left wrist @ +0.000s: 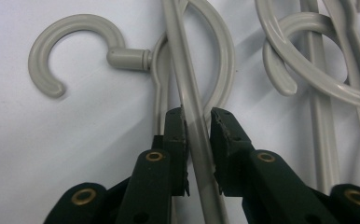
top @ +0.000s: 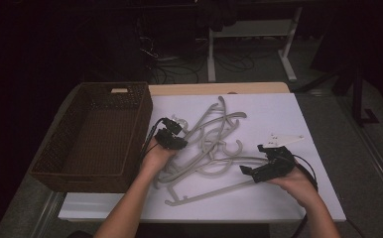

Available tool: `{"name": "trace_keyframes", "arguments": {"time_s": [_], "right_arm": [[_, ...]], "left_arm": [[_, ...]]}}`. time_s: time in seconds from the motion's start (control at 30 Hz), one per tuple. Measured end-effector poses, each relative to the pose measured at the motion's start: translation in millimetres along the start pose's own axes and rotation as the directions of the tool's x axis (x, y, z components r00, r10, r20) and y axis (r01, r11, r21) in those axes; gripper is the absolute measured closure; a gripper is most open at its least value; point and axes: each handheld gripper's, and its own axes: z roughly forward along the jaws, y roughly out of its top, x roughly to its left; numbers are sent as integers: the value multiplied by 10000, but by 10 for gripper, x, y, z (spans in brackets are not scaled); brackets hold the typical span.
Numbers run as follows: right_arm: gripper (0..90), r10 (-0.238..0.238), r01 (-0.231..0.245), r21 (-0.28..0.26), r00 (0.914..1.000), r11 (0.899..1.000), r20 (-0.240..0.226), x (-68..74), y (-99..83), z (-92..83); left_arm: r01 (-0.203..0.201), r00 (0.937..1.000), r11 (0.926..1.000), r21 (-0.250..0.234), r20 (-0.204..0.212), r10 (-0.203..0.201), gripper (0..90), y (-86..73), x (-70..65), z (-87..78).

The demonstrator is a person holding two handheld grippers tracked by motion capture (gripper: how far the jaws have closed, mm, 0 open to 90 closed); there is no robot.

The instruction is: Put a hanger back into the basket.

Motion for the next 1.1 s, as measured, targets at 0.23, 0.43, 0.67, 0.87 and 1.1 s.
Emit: {"name": "trace_keyframes", "arguments": {"time_s": [0.23,0.43,0.67,0.87,1.1], "right_arm": [[1,-14,14,54,10000,10000,-12,1,-3,15],[2,-37,37,120,10000,9999,-13,14,-5,31],[1,-85,86,227,10000,9997,-23,22,-11,59],[2,85,-89,317,9999,9995,146,8,-27,81],[91,852,-884,405,9936,9953,742,-82,8,165]], "left_arm": [[-106,9999,9993,-356,78,109,813,17,-37,-155],[-49,9994,9968,-800,352,78,813,8,-159,-296],[-176,9966,9948,-1001,787,255,813,-94,-399,-379],[-141,9957,9956,-931,897,225,810,-191,-520,-296],[-396,9944,9955,-857,940,476,666,-248,-499,-260]]}}
